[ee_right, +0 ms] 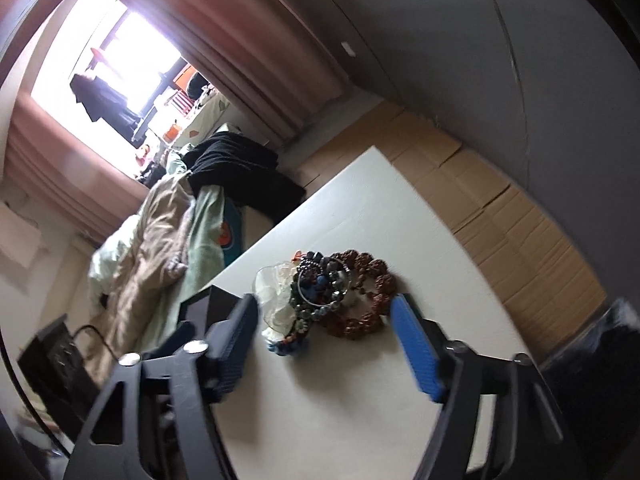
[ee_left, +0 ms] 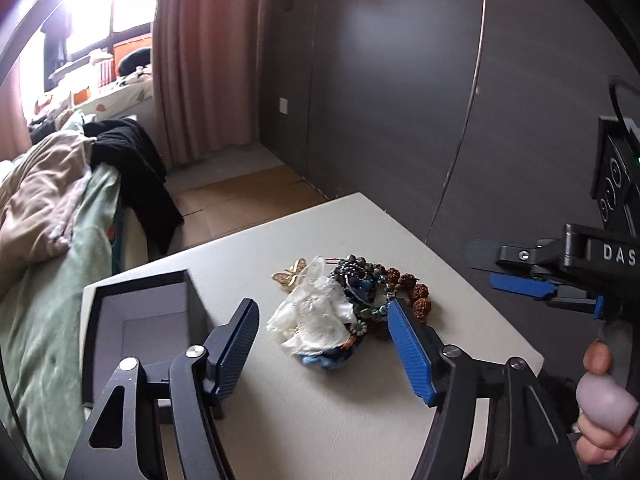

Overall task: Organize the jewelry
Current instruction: 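Reach the left gripper into the jewelry pile and grasp the dark grey bead bracelet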

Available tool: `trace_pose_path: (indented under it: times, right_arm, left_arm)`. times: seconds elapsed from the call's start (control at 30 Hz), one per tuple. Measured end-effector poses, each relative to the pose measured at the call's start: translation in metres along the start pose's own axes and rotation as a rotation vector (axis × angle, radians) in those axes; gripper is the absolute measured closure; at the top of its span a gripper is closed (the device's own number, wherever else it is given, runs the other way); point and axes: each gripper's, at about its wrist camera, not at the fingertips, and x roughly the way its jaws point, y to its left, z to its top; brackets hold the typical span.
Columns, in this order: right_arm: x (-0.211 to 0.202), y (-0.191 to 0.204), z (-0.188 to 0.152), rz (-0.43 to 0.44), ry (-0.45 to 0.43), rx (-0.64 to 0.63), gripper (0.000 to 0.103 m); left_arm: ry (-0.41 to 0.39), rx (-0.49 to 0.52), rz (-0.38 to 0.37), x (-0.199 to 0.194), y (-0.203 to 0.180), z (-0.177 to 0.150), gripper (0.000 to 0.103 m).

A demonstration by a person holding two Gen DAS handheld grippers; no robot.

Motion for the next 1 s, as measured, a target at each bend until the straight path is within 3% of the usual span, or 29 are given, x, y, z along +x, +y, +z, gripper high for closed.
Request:
trace_pose_path:
  times: [0.13,0.27,0.43,0.47,0.53,0.63,0.77,1.0]
  right_arm:
    - [0.022,-0.009,0.006,0.078,0.056,0.098,0.047]
    - [0.042,-0.018,0.008,0.14,0.106,0.194,0.056]
    - [0.058,-0.019,0.005,0.154,0.133,0.247,0.057]
    - [0.058,-0.018,0.005,0.151,0.133,0.246,0.057]
    - [0.062,-0.015,0.005,0.129,0.132,0.239,0.057]
    - [0.068,-0.012,0.007,0.082,0.137,0.213,0.058]
    - [0.078,-0.012,0.012,0.05,0.163,0.201,0.06]
    - [0.098,-0.011,0.017,-0.031,0.195,0.148,0.068]
  left_arm:
    - [0.038,0.012,0.01,0.024,-0.004,0.003,0.041]
    - [0.1,-0.04,-0.006,0.049,0.002,0.003,0.048]
    - [0.124,-0.054,0.005,0.063,0.005,0.001,0.052]
    - [0.131,-0.051,0.013,0.066,0.005,0.0,0.057]
    - [0.149,-0.056,0.015,0.073,0.005,-0.003,0.091]
    - [0.132,-0.09,0.009,0.07,0.01,-0.003,0.1]
    - [0.06,-0.133,-0.014,0.052,0.019,0.003,0.101]
    - [0.01,-0.196,-0.018,0.034,0.037,0.009,0.101]
